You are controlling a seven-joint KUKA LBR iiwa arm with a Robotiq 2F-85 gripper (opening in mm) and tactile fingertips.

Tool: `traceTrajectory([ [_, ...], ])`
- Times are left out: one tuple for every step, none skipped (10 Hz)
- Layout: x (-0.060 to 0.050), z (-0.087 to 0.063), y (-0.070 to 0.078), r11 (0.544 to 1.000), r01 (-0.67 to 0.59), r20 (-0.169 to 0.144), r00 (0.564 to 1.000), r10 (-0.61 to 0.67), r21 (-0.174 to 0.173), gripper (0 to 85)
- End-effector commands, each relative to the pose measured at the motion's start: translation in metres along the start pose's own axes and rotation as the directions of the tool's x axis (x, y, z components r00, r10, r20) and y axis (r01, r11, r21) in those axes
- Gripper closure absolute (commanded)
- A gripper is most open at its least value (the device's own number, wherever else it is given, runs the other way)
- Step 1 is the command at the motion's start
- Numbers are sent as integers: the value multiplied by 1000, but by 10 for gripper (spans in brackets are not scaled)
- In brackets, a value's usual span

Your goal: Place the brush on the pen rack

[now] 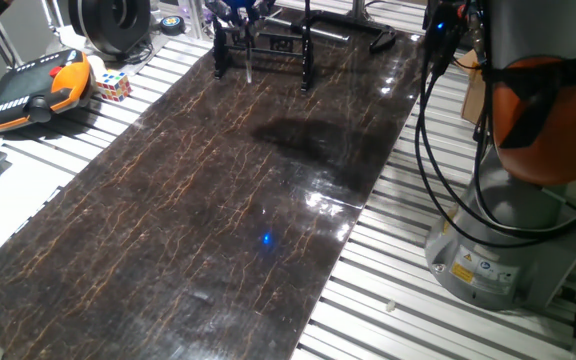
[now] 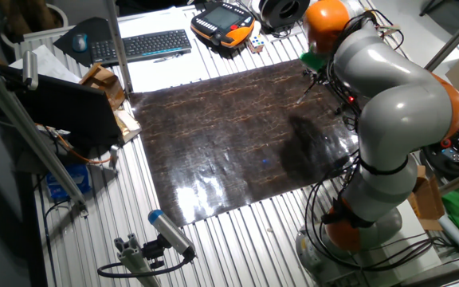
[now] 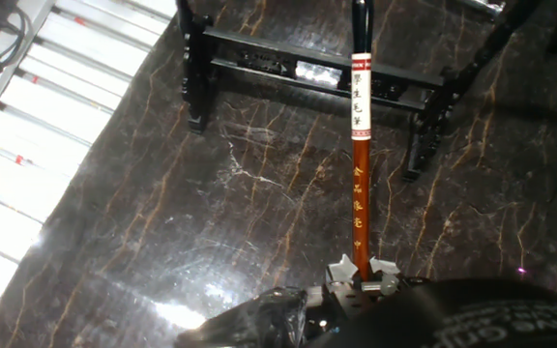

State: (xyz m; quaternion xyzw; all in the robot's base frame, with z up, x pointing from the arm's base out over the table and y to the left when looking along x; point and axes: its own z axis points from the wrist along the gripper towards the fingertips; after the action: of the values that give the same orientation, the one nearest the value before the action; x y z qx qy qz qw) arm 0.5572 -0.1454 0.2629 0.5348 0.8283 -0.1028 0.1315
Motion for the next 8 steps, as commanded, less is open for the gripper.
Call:
traceTrajectory([
  [2,2,2,1000,-18,8,1000,18,-10,840],
  [5,4,5,999,-49,33,998,50,-21,840],
  [5,4,5,997,-74,64,995,76,-31,840],
  [5,4,5,995,-93,66,993,96,-39,840],
  [5,4,5,993,-109,68,991,112,-46,840],
  [5,4,5,990,-132,86,987,136,-53,840],
  [5,4,5,987,-148,93,984,153,-57,840],
  [5,4,5,987,-151,100,983,157,-61,840],
])
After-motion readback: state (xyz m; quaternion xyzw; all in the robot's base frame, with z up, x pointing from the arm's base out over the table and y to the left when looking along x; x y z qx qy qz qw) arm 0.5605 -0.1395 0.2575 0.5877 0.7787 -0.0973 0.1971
